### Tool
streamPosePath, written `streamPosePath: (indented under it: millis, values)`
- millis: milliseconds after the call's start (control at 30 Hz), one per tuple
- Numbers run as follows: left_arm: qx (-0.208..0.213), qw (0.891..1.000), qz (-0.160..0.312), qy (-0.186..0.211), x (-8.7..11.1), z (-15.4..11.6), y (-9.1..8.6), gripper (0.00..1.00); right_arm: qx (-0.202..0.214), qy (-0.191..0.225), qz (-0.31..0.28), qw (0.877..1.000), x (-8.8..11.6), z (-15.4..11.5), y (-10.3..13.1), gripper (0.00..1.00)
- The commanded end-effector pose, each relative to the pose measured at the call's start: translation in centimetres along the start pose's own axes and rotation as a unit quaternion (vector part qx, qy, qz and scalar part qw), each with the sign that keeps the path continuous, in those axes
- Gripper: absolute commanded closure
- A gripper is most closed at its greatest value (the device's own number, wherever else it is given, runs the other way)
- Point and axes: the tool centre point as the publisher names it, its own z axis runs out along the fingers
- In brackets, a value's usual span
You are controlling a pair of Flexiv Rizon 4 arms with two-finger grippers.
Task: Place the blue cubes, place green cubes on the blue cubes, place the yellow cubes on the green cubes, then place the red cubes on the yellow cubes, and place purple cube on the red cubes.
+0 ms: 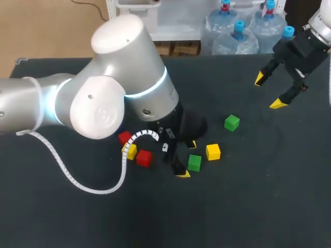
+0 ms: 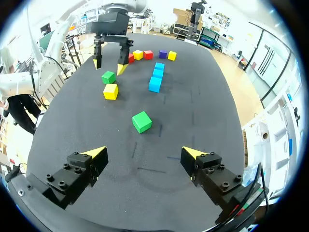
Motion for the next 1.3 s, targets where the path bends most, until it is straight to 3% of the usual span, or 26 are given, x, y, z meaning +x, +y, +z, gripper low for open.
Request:
streamPosePath:
  millis: [33,167,267,367,733,767,867,933,1067,1300]
  values:
    - [0.008,1.0,0.007,0.0,-0.18,0.42,0.63,0.0,0.0,-0.001,0.0,1.0,0.01,0.03,-0.02,0.0]
    - [0.01,1.0,0.013,0.003,-0.16,0.51,0.88,0.11,0.0,-0.001,0.0,1.0,0.01,0.03,-0.02,0.0]
    - [0.011,1.0,0.013,0.005,-0.09,0.67,1.05,0.13,0.0,-0.001,0.0,1.0,0.01,0.03,-0.02,0.0]
    - [0.012,1.0,0.012,0.006,-0.03,0.76,1.13,0.23,0.0,-0.001,0.0,1.0,0.01,0.03,-0.02,0.0]
    - [0.019,1.0,0.009,0.001,-0.13,1.37,1.03,0.3,0.0,-0.001,0.0,1.0,0.01,0.03,-0.02,0.0]
    - [0.02,1.0,0.01,0.001,-0.14,1.38,1.03,0.33,0.0,-0.001,0.0,1.0,0.01,0.03,-0.02,0.0]
    - [0.021,1.0,0.01,0.0,-0.13,1.4,1.05,0.58,0.0,-0.001,0.0,1.0,0.01,0.03,-0.02,0.0]
    - [0.02,1.0,0.01,0.001,-0.04,1.37,1.09,0.67,0.0,-0.001,0.0,1.0,0.01,0.03,-0.02,0.0]
    - [0.02,1.0,0.008,0.003,0.17,1.24,1.11,0.97,0.0,-0.001,0.0,1.0,0.01,0.03,-0.02,0.0]
    - [0.018,1.0,0.003,0.004,0.3,0.67,1.11,1.0,0.0,-0.001,0.0,1.0,0.01,0.03,-0.02,0.0]
